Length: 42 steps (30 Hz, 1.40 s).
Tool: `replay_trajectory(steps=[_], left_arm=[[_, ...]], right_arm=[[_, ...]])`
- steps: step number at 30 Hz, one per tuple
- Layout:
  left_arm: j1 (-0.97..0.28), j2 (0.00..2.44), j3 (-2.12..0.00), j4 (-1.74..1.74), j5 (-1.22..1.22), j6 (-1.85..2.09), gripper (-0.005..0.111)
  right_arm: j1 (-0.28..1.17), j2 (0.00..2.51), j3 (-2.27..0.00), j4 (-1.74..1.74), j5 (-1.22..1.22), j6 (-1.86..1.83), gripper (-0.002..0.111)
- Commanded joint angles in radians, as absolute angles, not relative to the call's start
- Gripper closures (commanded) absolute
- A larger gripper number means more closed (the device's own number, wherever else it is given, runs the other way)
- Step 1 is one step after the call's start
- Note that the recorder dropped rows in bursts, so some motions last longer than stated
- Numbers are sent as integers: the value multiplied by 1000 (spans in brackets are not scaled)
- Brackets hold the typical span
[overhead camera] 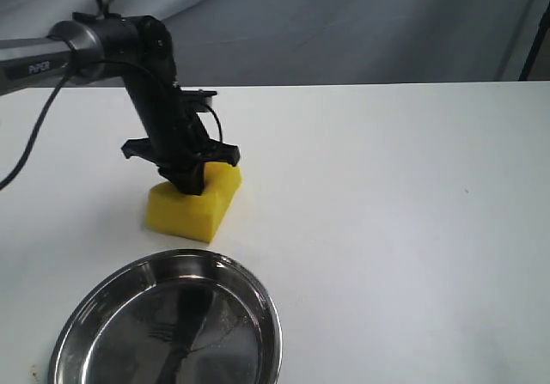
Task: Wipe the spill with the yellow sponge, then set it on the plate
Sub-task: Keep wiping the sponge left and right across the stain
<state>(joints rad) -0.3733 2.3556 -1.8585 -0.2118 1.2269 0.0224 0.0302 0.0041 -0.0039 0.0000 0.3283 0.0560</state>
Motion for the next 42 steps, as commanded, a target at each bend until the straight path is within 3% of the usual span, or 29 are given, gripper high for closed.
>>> replay_trajectory(steps=[1,8,15,42], left_arm=[[-521,2378,-1842,-275,1217,42,107],[-690,2378,-1844,-270,1173,92,107],[-748,2378,-1844,-184,1165,106,107],[-238,2378,-1842,48,1221,-104,107]], right_arm=[[22,0,0,0,327,58,108],[22,0,0,0,327,58,108],[22,0,0,0,327,58,108],[22,0,0,0,327,56,108]])
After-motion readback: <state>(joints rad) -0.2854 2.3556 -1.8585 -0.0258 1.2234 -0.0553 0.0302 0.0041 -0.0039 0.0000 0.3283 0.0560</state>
